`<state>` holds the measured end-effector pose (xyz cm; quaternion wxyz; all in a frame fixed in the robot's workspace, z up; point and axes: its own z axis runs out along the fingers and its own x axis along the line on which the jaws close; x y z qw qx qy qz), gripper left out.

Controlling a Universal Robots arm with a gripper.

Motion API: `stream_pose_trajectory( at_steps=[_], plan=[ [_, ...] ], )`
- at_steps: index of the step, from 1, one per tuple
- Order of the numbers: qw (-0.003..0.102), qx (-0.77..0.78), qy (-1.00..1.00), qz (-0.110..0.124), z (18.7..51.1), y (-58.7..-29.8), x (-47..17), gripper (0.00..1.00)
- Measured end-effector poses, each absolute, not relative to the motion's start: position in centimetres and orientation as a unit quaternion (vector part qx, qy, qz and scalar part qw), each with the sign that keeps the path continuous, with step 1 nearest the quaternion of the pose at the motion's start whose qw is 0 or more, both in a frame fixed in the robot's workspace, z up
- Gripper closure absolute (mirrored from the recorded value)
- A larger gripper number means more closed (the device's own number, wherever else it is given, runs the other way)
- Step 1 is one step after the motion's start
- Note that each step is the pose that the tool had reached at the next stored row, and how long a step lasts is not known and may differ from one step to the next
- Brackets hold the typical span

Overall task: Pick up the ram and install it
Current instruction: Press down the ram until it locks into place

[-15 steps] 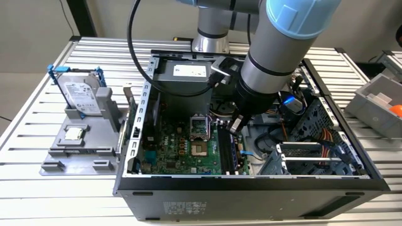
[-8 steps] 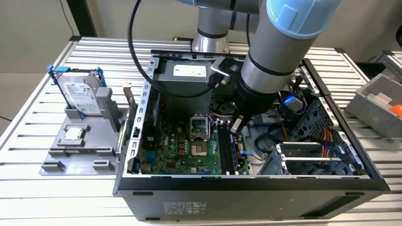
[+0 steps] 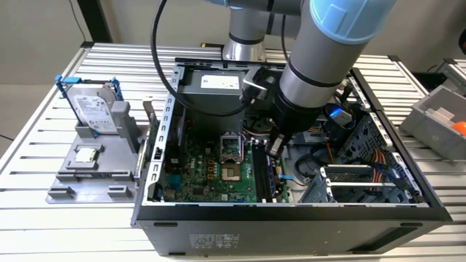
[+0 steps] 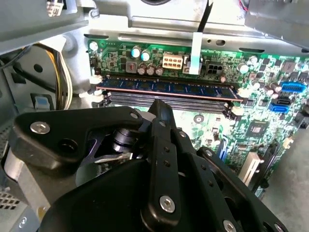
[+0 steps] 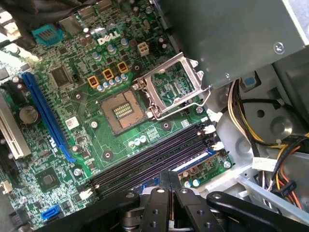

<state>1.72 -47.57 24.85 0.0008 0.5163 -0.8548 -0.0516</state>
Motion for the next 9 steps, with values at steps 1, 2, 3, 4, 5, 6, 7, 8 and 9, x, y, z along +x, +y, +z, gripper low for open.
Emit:
stream_pose_trajectory(
  at_steps=[1,2,3,4,5,6,7,8,9],
  plan=[
    [0.001,0.52,-0.853,-0.052,24.86,-47.57,1.75,1.0],
    [0.001,0.523,-0.851,-0.052,24.87,-47.57,1.8,1.0],
    [0.001,0.526,-0.849,-0.053,24.87,-47.57,1.85,1.0],
    [0.001,0.53,-0.847,-0.053,24.87,-47.57,1.9,1.0],
    [0.001,0.533,-0.845,-0.053,24.87,-47.57,1.94,1.0],
    [0.001,0.536,-0.842,-0.053,24.88,-47.57,1.97,1.0],
    [0.001,0.539,-0.841,-0.053,24.88,-47.57,1.99,1.0],
    [0.001,0.542,-0.839,-0.053,24.88,-47.57,2.0,1.0],
    [0.001,0.544,-0.837,-0.053,24.88,-47.58,2.02,1.0]
  ],
)
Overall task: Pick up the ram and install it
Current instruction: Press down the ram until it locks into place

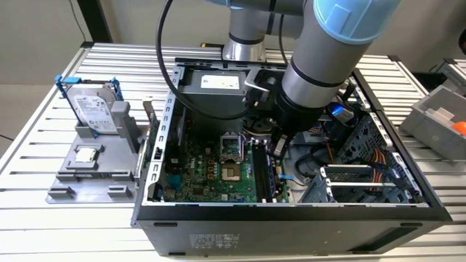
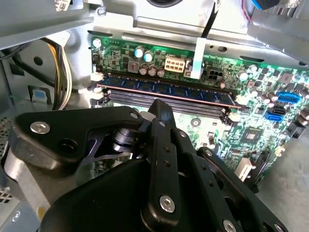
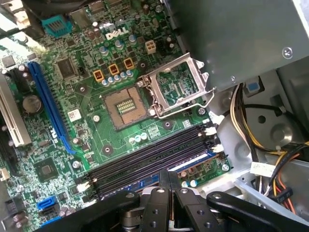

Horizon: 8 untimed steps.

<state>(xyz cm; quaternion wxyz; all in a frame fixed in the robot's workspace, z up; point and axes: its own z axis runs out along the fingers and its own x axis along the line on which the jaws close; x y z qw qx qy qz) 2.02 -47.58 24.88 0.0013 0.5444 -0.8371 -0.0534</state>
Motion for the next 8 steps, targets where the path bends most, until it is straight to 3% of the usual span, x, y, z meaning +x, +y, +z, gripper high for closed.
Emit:
stream_pose_trajectory(
  at_steps=[8],
  plan=[
    [0.002,0.556,-0.83,-0.054,24.88,-47.57,2.13,1.0]
  ],
)
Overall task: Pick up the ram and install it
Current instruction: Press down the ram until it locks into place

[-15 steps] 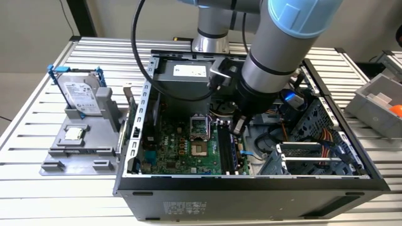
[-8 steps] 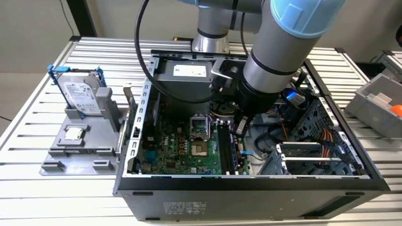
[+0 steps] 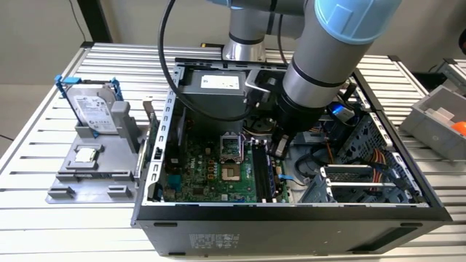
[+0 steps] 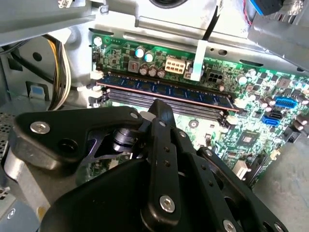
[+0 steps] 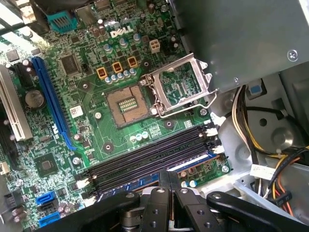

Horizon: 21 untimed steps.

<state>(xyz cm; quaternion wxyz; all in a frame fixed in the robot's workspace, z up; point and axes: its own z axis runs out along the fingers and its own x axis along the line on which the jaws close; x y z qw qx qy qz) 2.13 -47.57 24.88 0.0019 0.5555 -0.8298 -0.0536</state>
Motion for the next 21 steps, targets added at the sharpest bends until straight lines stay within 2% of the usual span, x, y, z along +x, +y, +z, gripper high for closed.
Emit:
stream_pose_trajectory(
  at_steps=[21],
  plan=[
    [0.003,0.574,-0.817,-0.054,24.93,-47.57,2.49,1.0]
  ],
)
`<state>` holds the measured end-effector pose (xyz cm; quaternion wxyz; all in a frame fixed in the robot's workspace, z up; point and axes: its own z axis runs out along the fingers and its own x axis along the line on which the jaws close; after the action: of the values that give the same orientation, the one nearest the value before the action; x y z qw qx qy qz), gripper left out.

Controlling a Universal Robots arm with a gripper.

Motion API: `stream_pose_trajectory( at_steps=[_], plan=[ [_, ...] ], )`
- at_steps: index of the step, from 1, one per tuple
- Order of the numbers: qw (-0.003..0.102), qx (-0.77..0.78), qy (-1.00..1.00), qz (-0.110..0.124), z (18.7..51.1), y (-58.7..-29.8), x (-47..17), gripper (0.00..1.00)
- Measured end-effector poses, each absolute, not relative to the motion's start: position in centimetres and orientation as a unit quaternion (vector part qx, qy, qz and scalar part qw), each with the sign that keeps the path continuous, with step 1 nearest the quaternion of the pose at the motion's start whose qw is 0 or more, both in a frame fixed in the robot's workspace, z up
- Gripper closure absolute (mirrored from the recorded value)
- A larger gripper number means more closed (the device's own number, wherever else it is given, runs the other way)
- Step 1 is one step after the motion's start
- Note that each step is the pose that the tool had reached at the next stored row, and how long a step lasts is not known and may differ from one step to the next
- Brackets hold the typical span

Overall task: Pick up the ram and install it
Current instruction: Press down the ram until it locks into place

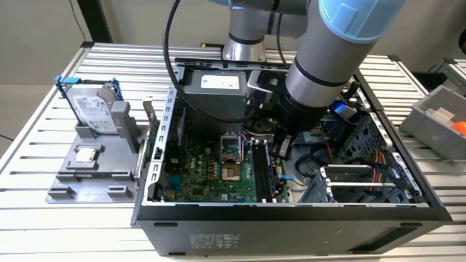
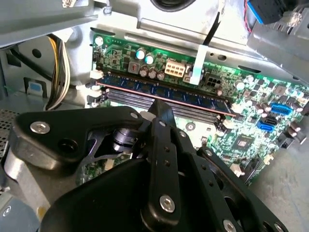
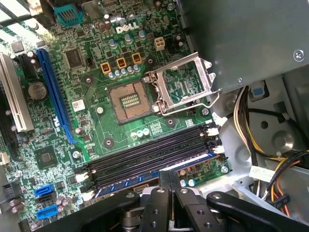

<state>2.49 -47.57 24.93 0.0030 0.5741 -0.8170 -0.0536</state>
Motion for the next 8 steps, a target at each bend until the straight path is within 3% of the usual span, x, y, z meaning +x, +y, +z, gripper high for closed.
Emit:
stream_pose_trajectory(
  at_steps=[8],
  plan=[
    [0.004,0.582,-0.811,-0.053,24.94,-47.57,2.64,1.0]
  ],
)
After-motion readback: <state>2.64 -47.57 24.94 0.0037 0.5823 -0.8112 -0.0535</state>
